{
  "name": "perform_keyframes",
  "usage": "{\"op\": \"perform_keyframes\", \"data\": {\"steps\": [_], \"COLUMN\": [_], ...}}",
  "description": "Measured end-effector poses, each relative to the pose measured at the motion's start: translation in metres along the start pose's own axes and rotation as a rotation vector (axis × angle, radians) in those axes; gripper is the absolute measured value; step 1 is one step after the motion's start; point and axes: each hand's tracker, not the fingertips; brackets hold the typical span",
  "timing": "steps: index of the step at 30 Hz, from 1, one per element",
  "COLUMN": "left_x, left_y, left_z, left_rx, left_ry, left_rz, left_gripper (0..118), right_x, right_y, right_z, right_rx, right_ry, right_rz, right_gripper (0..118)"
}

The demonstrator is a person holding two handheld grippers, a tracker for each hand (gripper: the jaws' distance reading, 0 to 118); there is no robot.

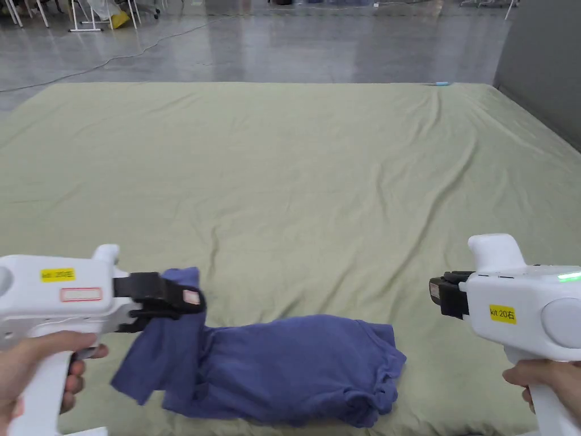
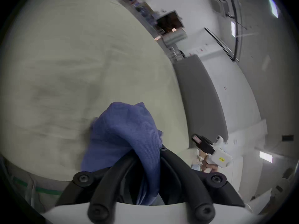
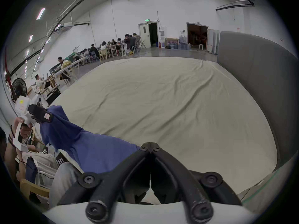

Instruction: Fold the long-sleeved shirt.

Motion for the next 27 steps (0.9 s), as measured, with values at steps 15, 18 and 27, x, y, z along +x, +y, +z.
{"op": "perform_keyframes", "data": {"steps": [15,18,27], "left_x": [0.009,0.028,0.063], "left_y": [-0.018,-0.018,-0.036], "left_z": [-0.224,-0.203,-0.111], "left_rx": [-0.207,-0.185,0.047], "left_ry": [0.121,0.067,0.314], "left_rz": [0.052,0.037,-0.303], "left_gripper": [62,109,0], "right_x": [0.034,0.041,0.039], "right_y": [-0.018,-0.022,-0.026], "right_z": [0.027,0.027,0.023], "right_rx": [0.024,0.018,0.007], "right_ry": [-0.029,-0.037,-0.012], "right_rz": [-0.031,-0.039,-0.058], "right_gripper": [0,0,0]}}
